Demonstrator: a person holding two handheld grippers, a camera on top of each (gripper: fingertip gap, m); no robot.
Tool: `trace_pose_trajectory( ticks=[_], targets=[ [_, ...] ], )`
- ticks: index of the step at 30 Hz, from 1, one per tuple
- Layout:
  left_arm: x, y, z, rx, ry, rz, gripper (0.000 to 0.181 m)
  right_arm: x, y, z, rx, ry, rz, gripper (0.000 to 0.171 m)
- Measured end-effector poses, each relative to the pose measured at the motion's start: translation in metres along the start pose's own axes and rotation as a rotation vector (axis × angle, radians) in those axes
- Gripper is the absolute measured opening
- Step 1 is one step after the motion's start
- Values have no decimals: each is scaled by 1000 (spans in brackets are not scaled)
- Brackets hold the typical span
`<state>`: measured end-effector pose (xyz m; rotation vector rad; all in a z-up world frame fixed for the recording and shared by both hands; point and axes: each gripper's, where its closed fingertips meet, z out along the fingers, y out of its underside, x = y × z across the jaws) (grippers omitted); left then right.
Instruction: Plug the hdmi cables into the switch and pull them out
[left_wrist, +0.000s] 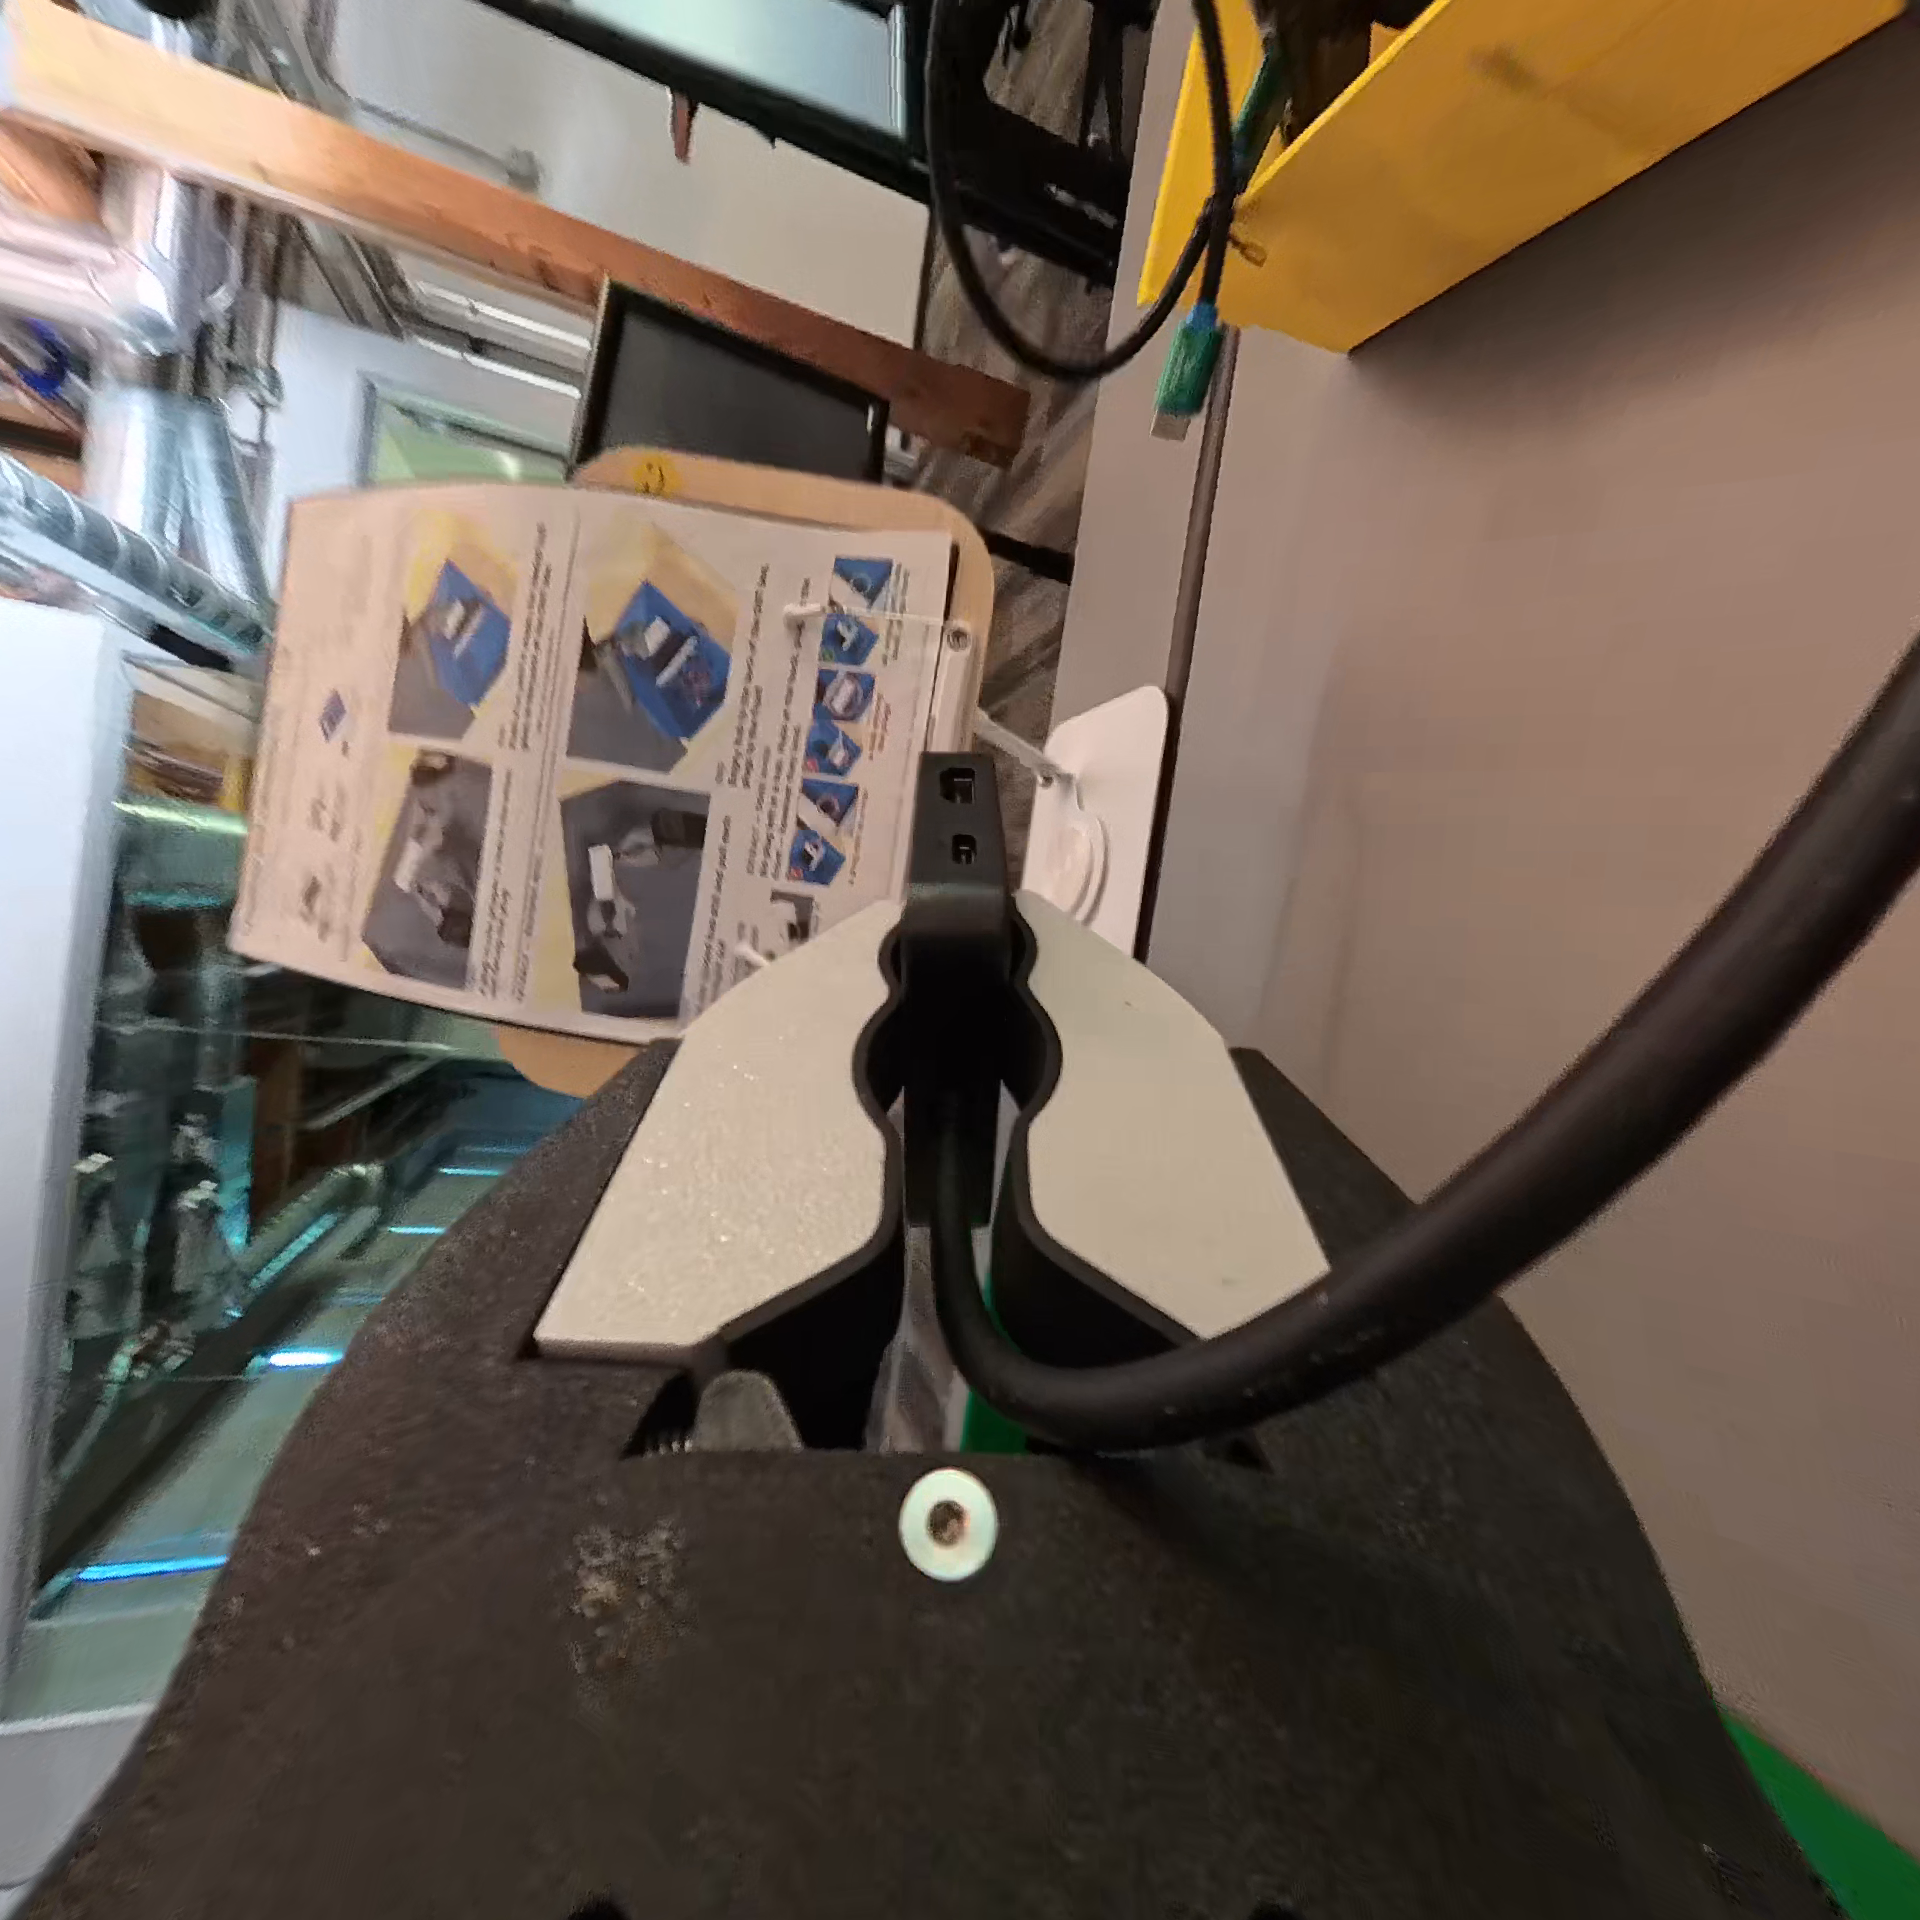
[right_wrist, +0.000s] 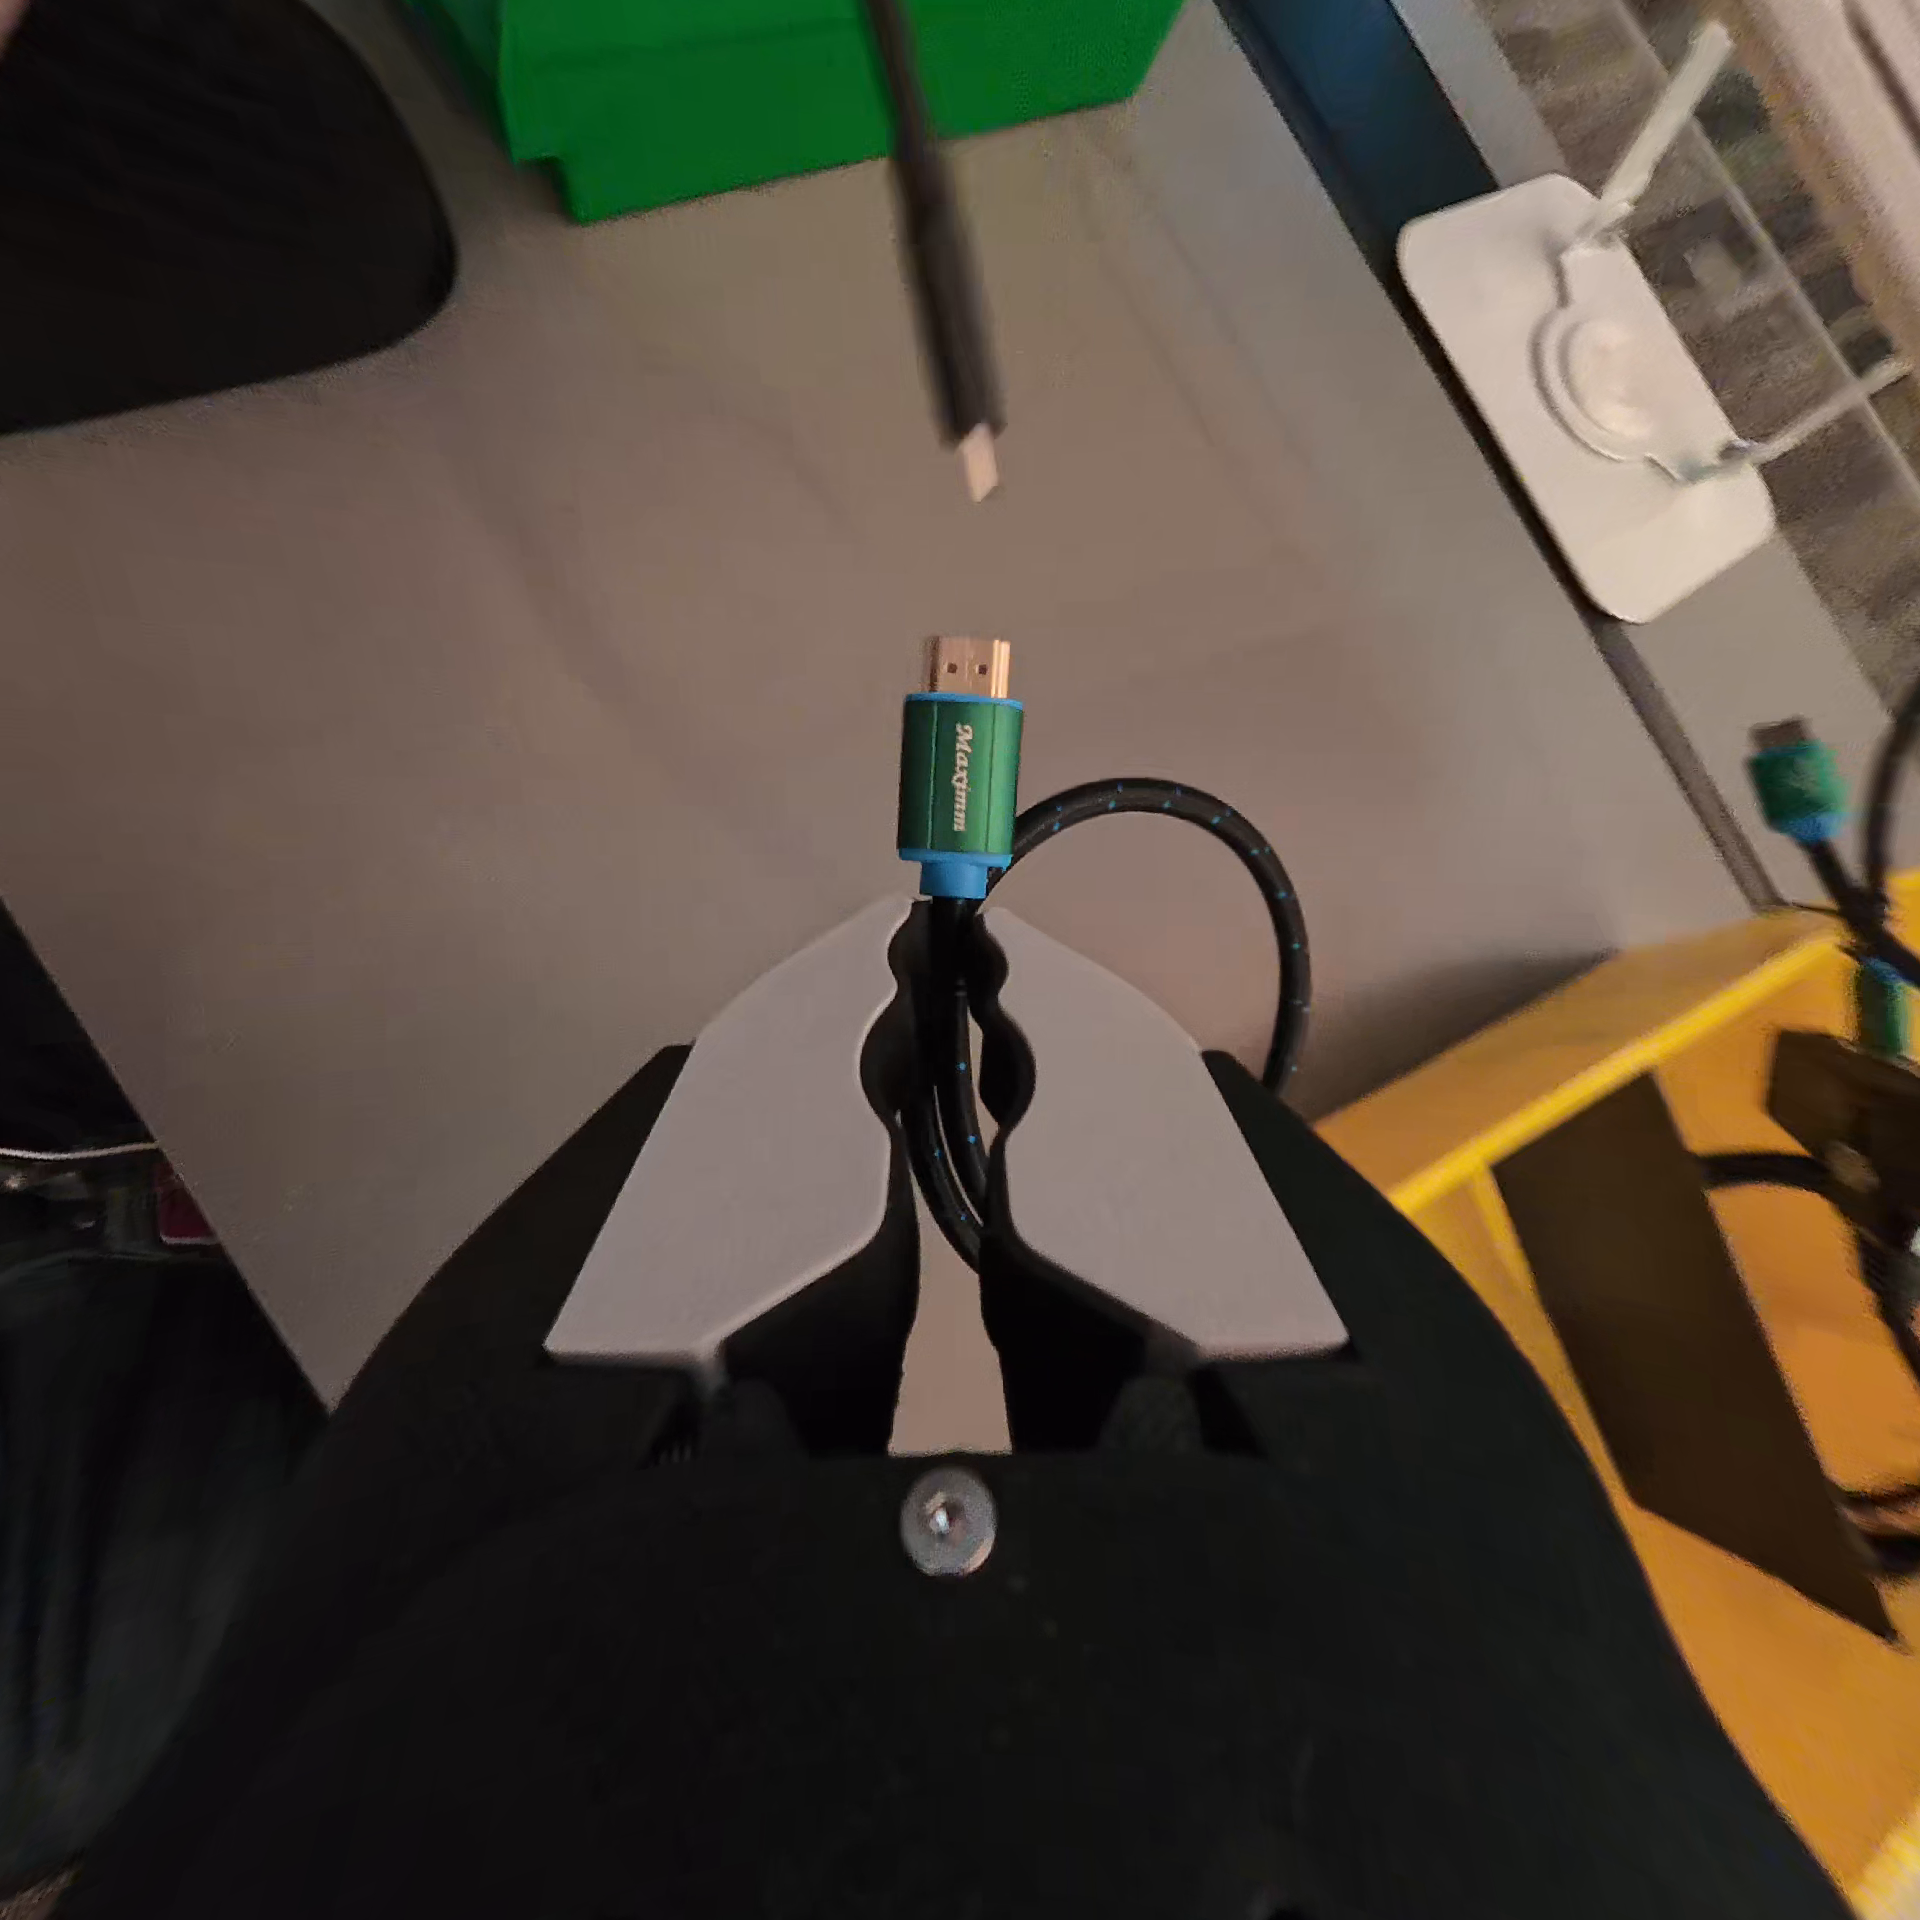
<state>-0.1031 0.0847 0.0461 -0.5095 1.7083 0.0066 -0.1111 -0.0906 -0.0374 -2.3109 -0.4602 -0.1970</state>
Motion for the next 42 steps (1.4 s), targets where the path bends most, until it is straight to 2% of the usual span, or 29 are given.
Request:
trace_pose_trajectory(
  ticks=[4,8,12,15,22,36,42],
  targets=[
    [4,-29,4,52,-95,81,14,29,-7,-40,-73,54,25,6],
    [6,-52,4,99,-179,109,14,44,-37,-62,-48,30,148,5],
    [14,-67,3,142,-195,124,14,41,-57,-51,-114,-36,223,6],
    [15,-73,0,179,-193,108,14,51,-56,-43,-197,14,185,6],
    [11,-83,-10,233,-201,111,14,48,-61,-38,-248,-77,231,6],
    [29,-90,-8,235,-162,204,14,47,-48,-38,-424,-101,219,6],
    [30,-92,-11,256,-152,191,13,47,-49,-39,-445,-101,218,5]
  ],
)
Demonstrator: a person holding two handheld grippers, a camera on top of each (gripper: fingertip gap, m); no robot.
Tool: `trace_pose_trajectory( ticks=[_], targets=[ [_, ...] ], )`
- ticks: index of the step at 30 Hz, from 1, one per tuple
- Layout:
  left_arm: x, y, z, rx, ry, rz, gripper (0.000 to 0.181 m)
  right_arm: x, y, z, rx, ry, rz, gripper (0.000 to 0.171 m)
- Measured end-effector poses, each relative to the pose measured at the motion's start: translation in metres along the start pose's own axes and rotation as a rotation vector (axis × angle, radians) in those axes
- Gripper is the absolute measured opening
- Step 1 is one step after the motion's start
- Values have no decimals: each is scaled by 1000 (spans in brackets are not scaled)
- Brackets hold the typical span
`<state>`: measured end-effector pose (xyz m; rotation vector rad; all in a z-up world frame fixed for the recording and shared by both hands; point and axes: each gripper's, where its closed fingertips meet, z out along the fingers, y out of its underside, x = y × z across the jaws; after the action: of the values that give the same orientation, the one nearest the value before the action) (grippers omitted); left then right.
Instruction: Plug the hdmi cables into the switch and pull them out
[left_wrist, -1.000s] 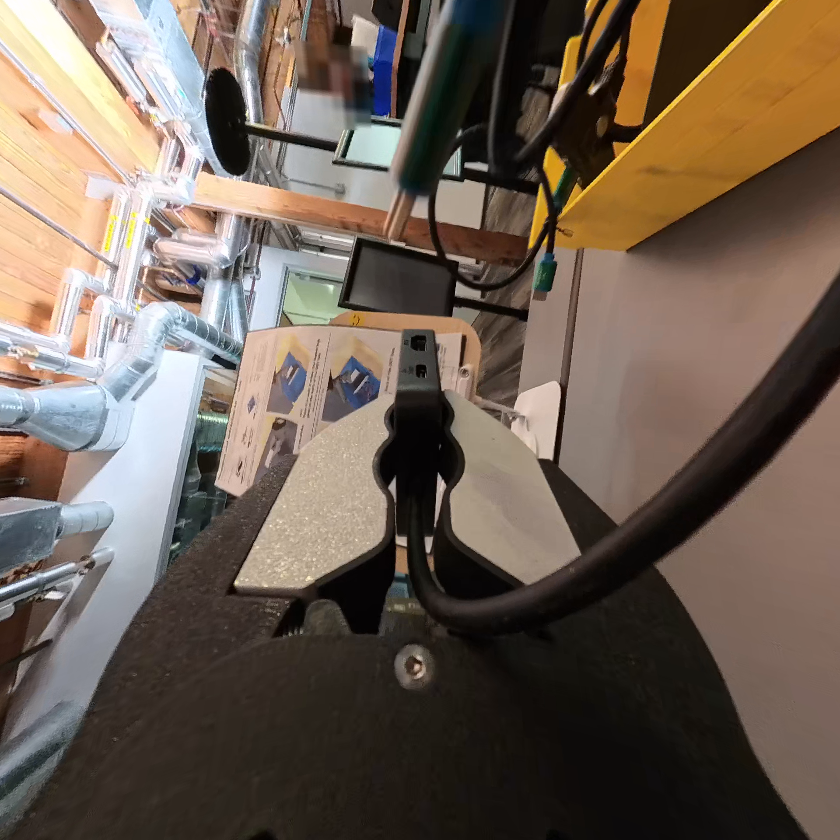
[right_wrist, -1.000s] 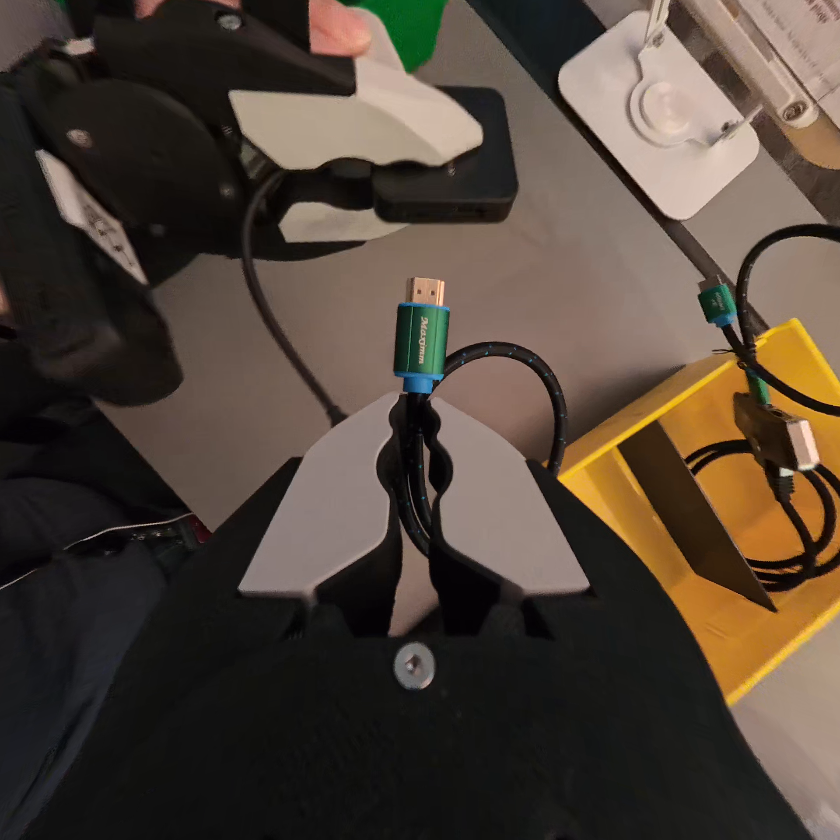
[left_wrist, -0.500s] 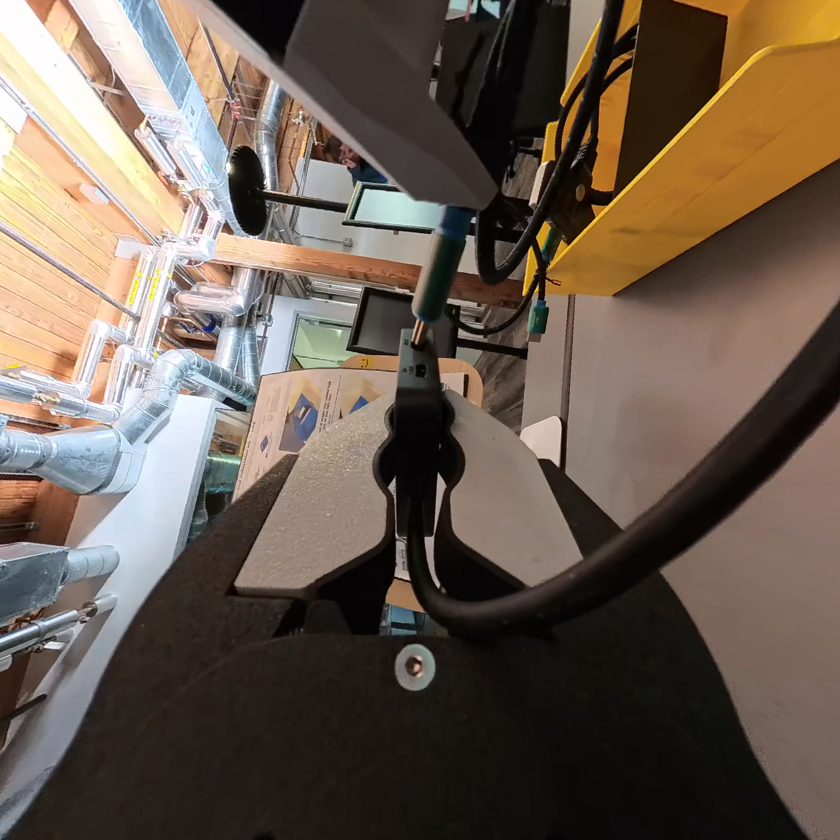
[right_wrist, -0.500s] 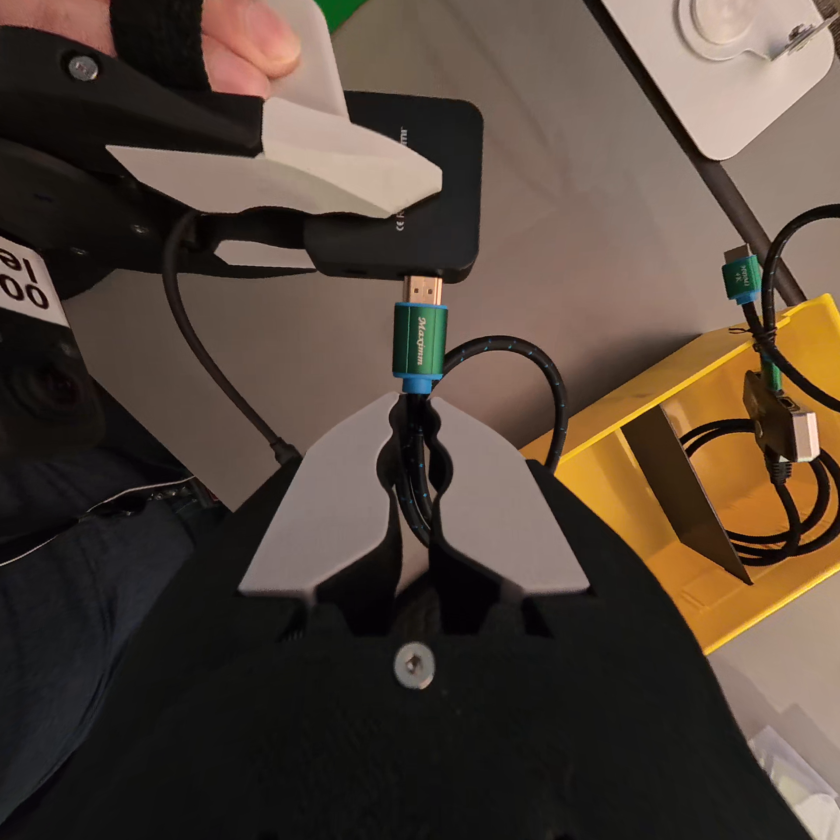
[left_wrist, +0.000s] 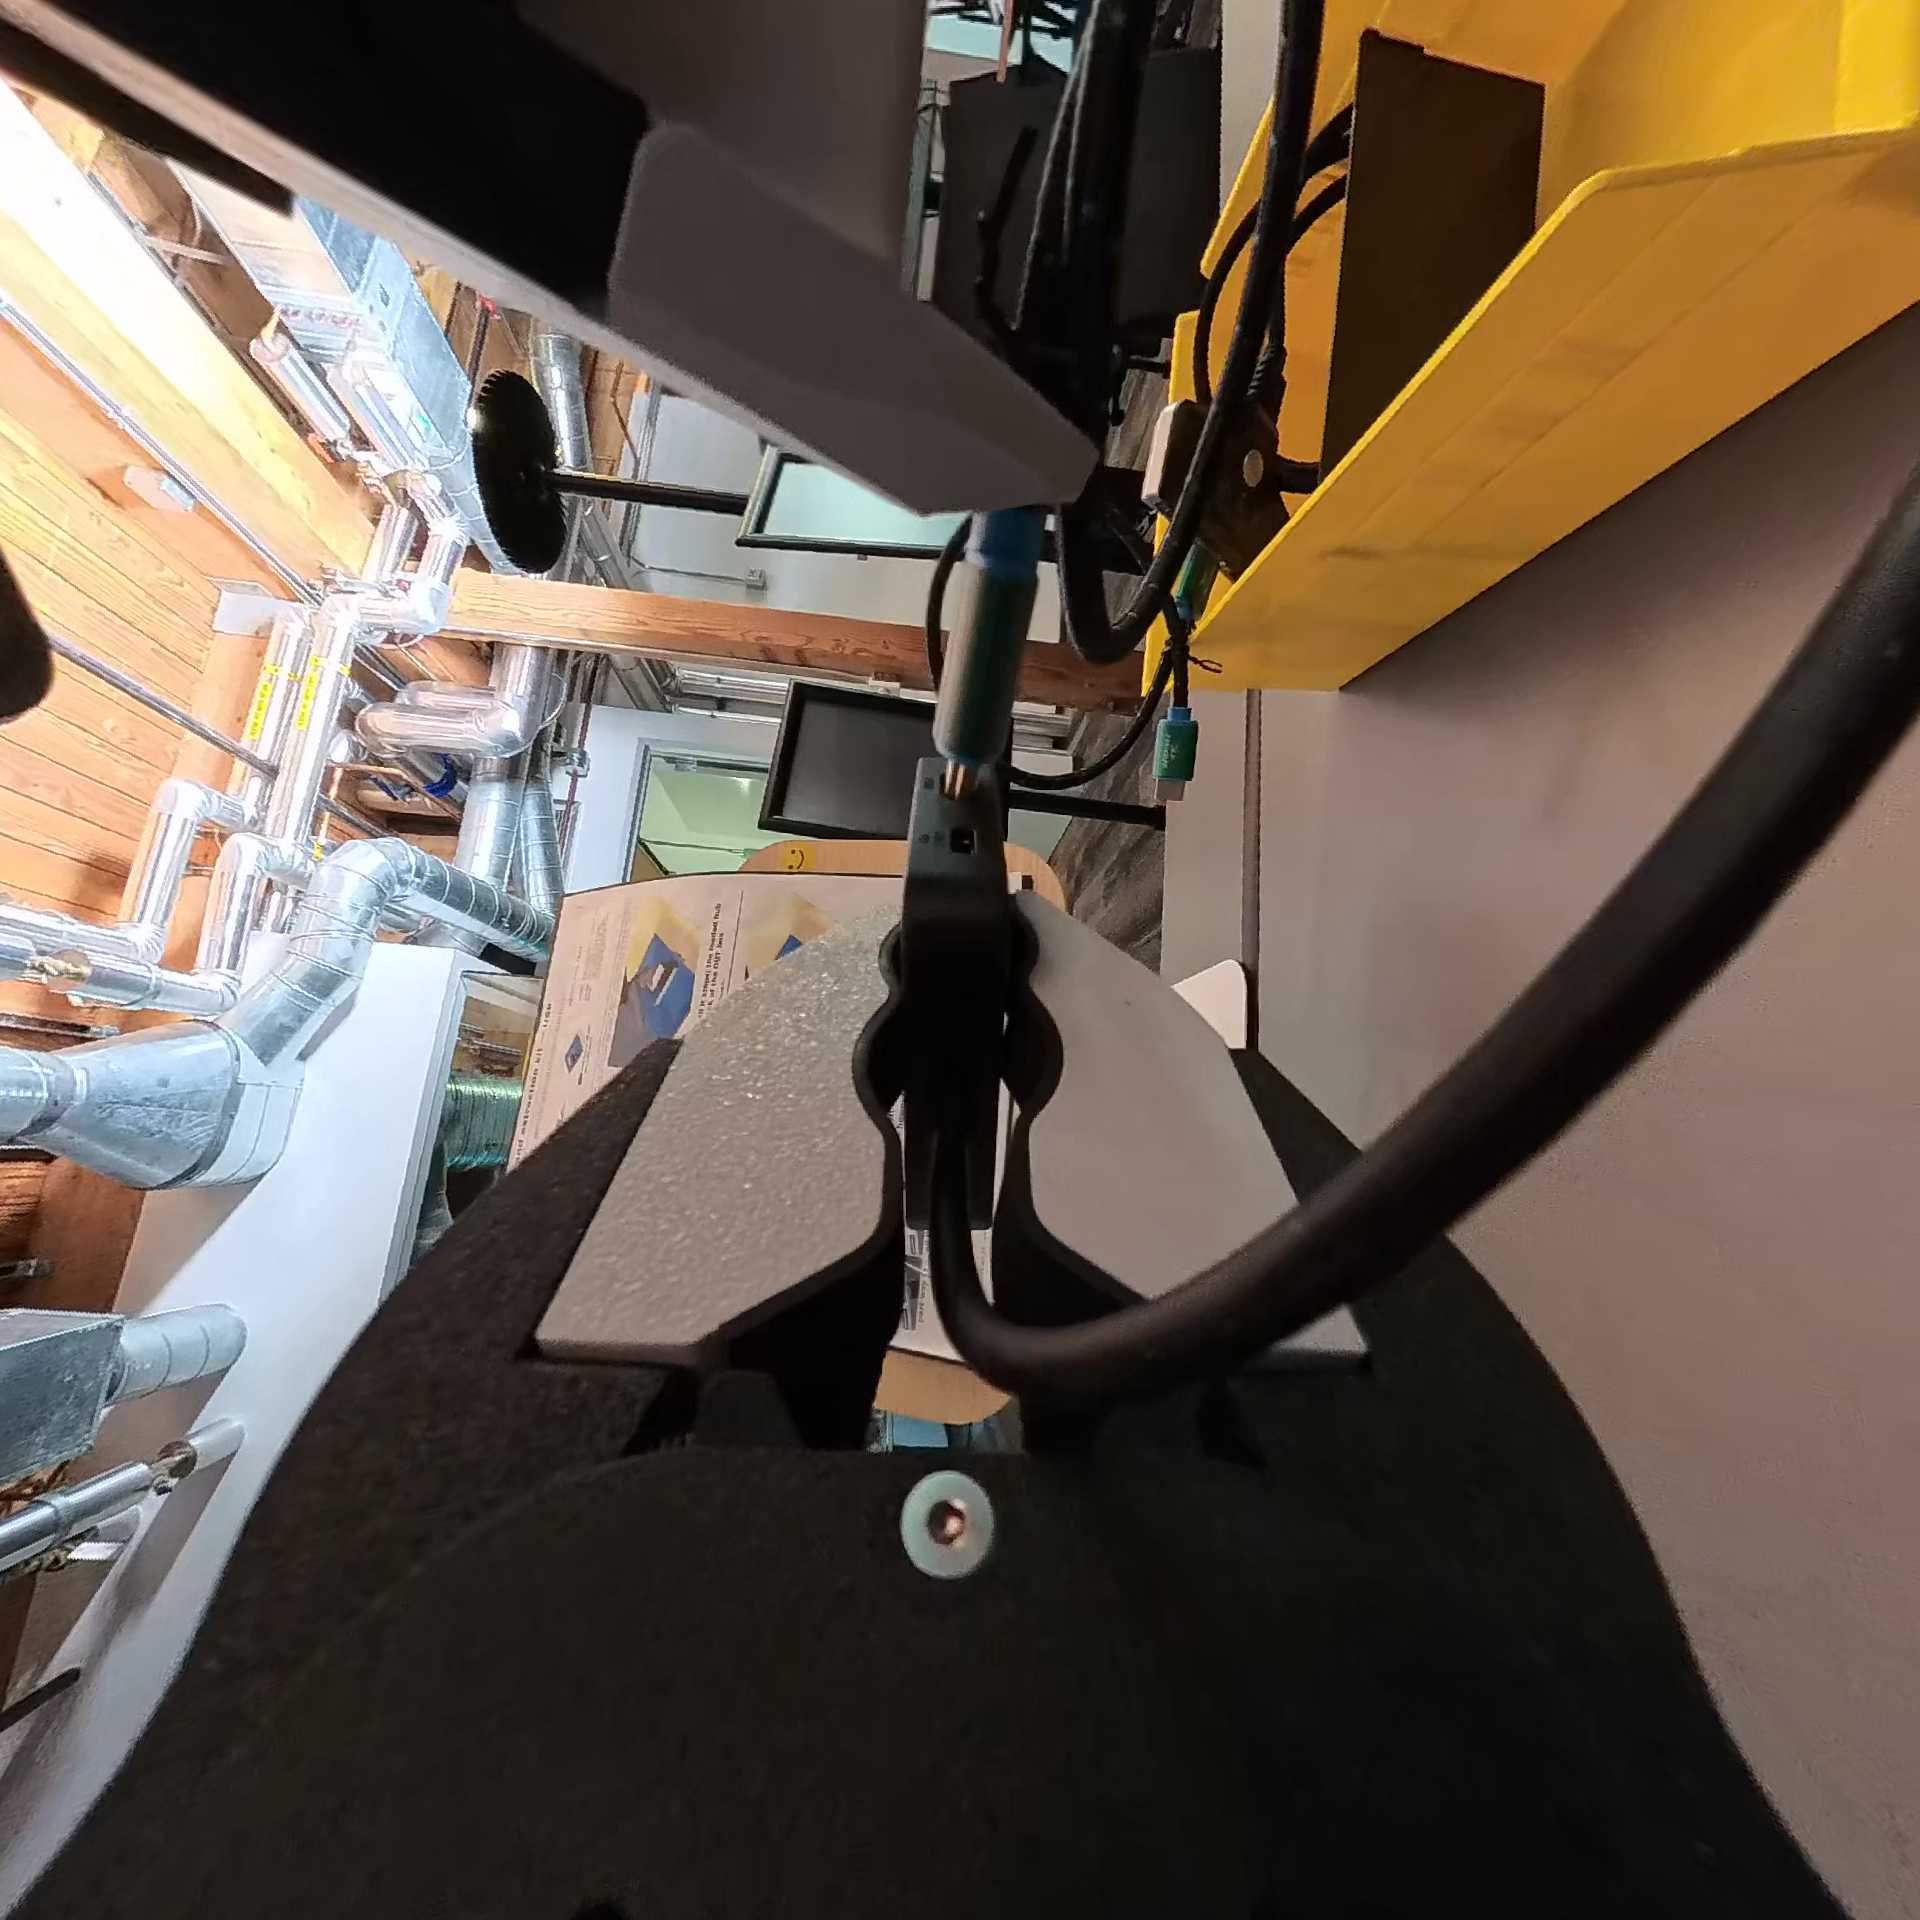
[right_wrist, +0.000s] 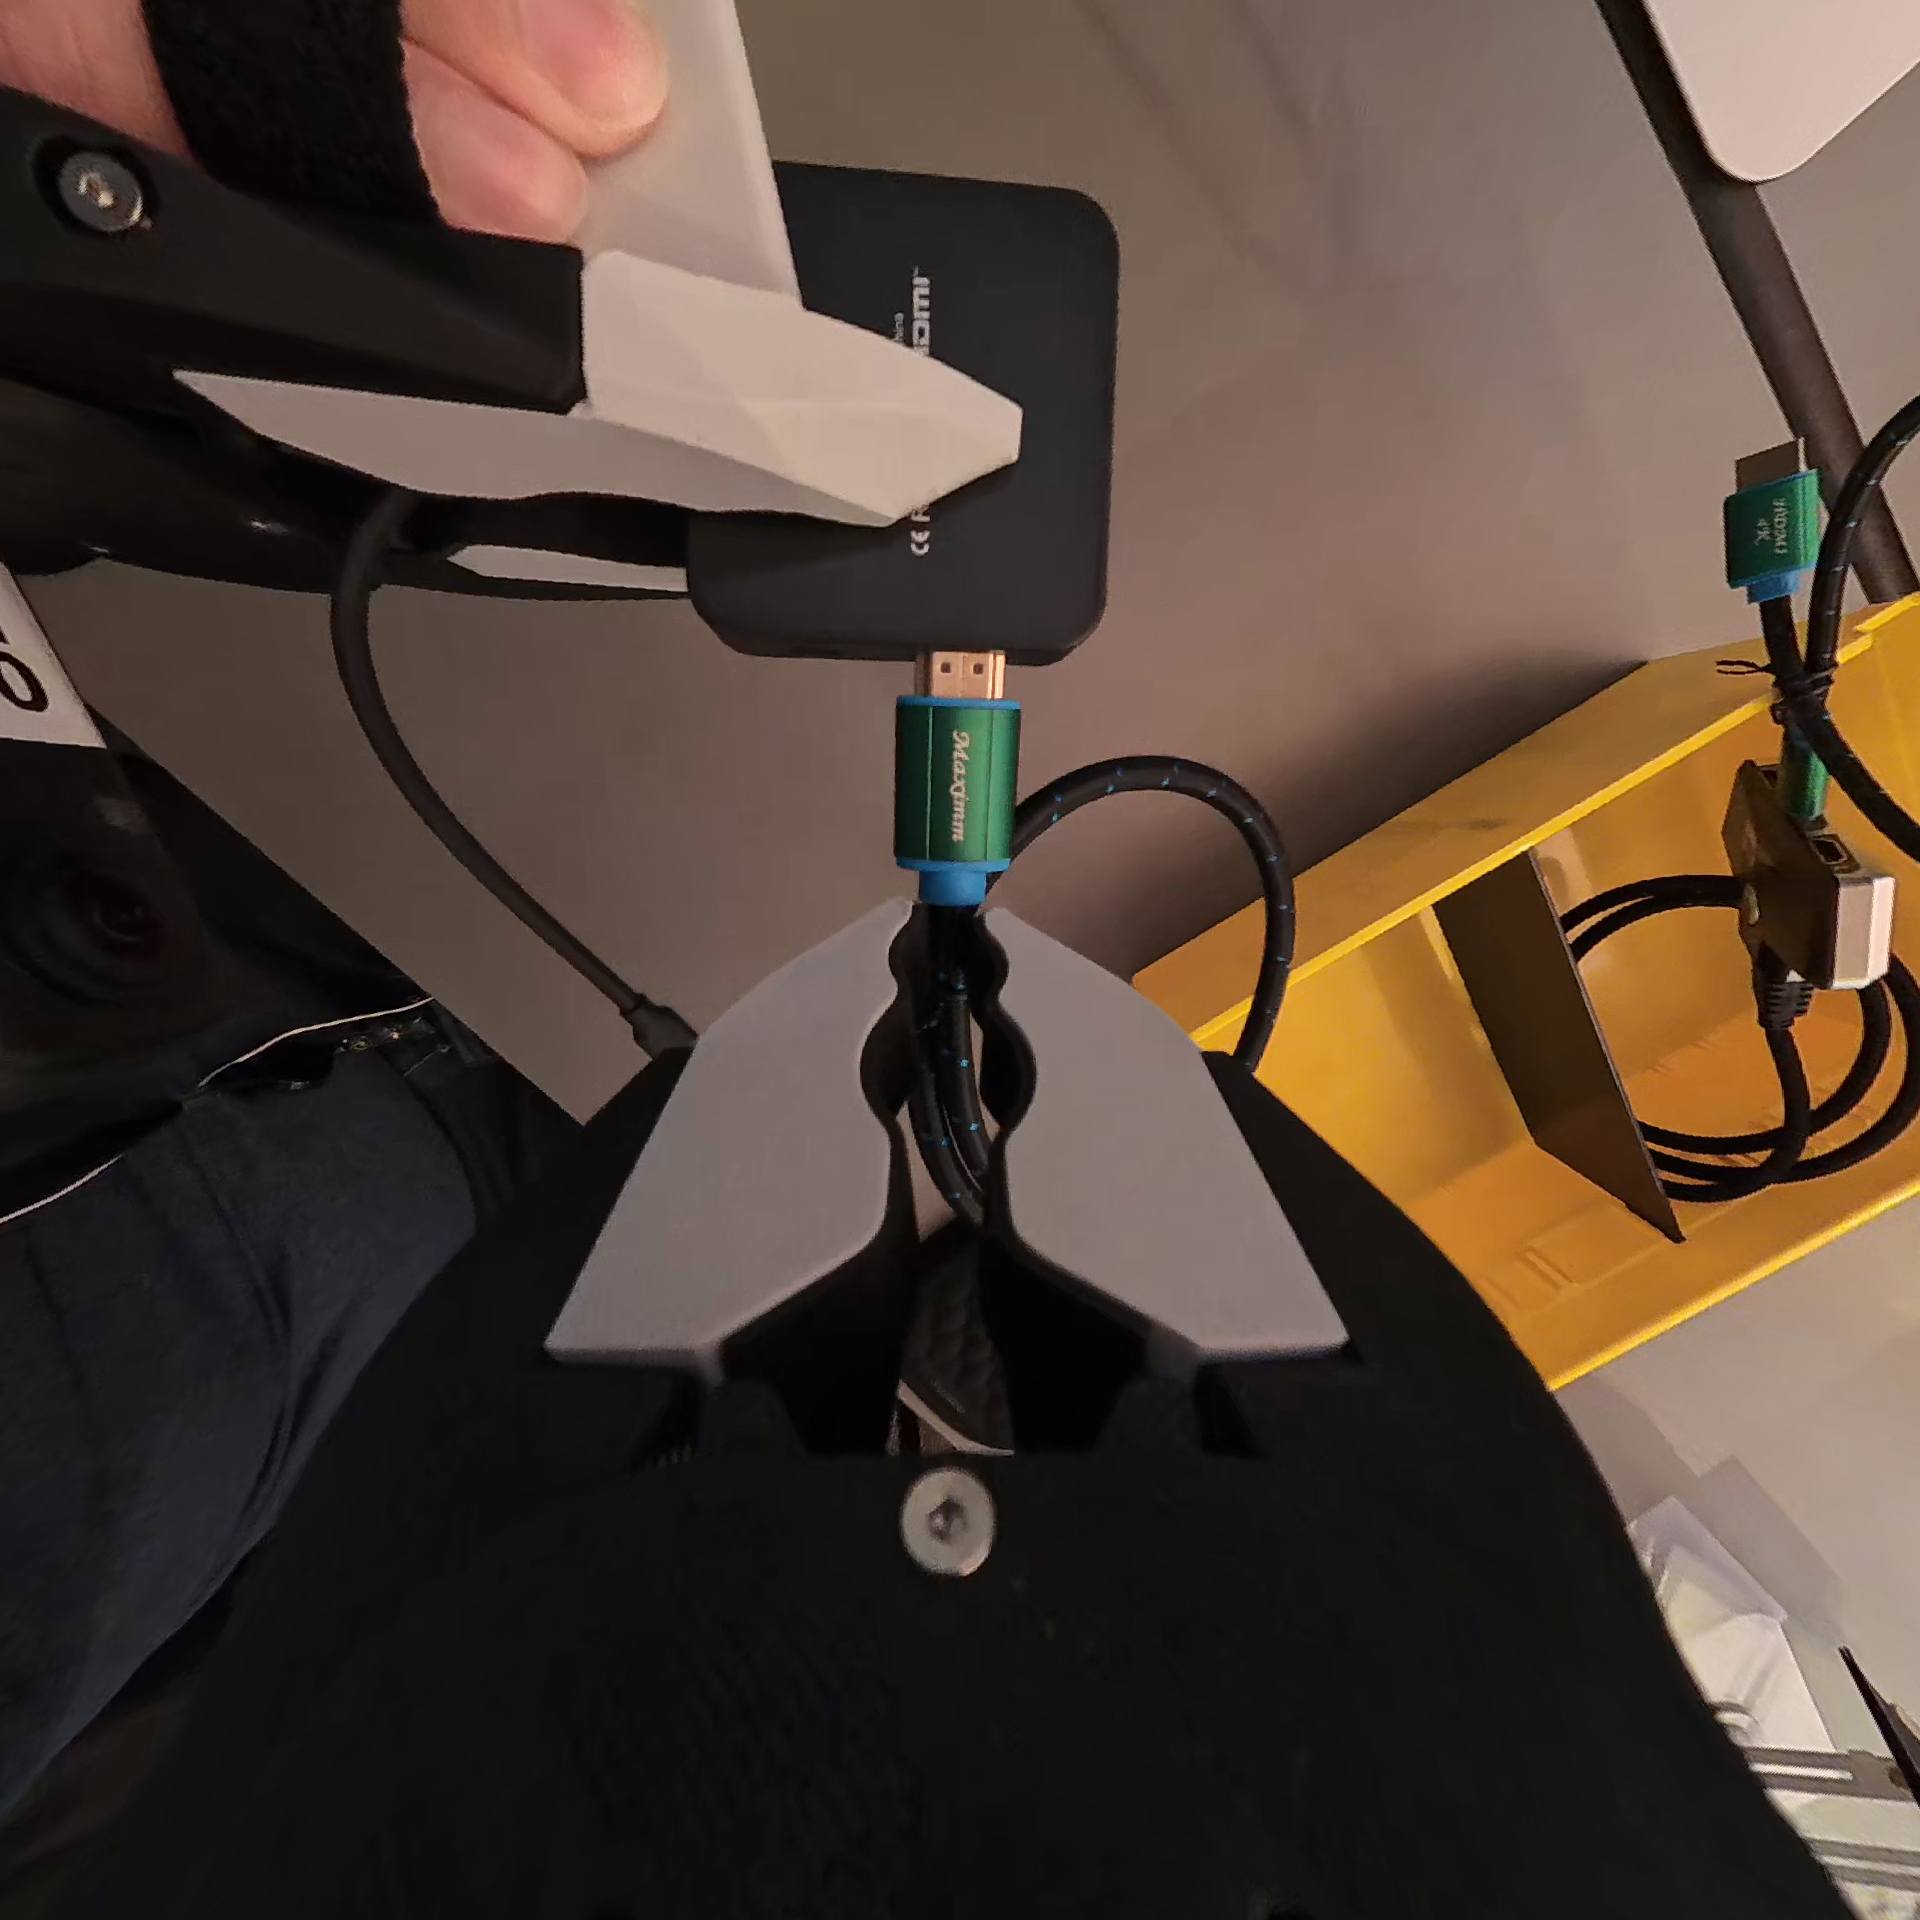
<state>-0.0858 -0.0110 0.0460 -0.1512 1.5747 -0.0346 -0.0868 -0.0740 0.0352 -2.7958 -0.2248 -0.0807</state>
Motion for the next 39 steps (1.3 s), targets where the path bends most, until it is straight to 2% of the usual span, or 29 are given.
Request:
trace_pose_trajectory(
  ticks=[7,16,32,39],
  targets=[
    [5,-12,-4,37,9,56,13,-8,7,-8,-34,16,-101,4],
    [-3,-28,-9,87,-30,-10,13,-14,15,-20,19,-25,-94,5],
    [-5,-24,-9,91,-33,-19,13,-26,10,-22,32,-31,-130,5],
    [-17,-25,-13,136,-101,-33,14,-31,4,-32,66,-2,-162,6]
  ],
)
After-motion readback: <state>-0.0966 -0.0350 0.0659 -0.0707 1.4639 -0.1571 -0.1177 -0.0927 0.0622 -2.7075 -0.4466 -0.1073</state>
